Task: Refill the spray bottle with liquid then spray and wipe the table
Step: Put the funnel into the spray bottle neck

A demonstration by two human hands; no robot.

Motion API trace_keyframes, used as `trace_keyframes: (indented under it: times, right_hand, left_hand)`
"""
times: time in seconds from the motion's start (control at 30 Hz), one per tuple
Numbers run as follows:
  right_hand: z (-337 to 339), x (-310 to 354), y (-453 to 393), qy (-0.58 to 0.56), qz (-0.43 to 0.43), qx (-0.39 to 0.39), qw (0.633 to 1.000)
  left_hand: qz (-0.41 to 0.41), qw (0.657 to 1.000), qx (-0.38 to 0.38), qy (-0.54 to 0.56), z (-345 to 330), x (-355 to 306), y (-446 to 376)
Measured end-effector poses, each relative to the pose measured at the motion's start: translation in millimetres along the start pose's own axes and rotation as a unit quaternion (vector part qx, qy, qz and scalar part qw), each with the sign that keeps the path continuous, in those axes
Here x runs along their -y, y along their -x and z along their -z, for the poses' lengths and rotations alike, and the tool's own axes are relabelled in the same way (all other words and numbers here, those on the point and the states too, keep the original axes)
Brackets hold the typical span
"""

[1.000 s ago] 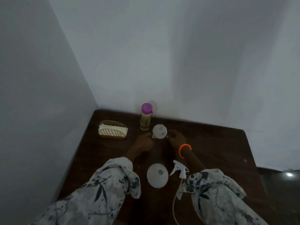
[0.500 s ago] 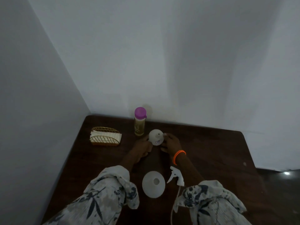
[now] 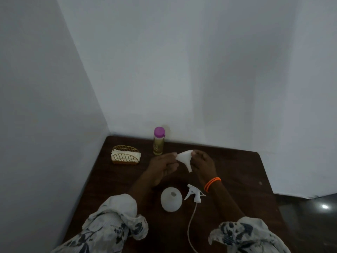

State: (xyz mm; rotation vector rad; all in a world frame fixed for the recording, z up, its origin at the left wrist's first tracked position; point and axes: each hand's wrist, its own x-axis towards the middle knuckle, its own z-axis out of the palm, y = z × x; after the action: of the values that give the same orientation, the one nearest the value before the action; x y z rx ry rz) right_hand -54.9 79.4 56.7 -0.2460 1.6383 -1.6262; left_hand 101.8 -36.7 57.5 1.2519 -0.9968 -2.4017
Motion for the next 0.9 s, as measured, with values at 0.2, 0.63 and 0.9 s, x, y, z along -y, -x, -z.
trace_keyframes:
  times: [0.2, 0.63, 0.9]
  right_hand:
    - [-6.6, 20.6, 49.7, -0.016, 0.027, 0.032, 0.999]
    - [5.7, -9.5, 113.1, -0.015, 0.001, 0.038, 0.999]
    - [1.4, -21.0, 115.7, -0.029, -0.013, 0.023, 0.999]
  left_hand:
    - [-0.096, 0.992, -0.075, -0.03, -0.4, -1.9, 36.7]
    - [-0.116, 0.984, -0.057, -0.12, 28.0, 39.3, 84.4]
    - [-0.117, 0.98, -0.084, -0.138, 28.1, 49.9, 90.3]
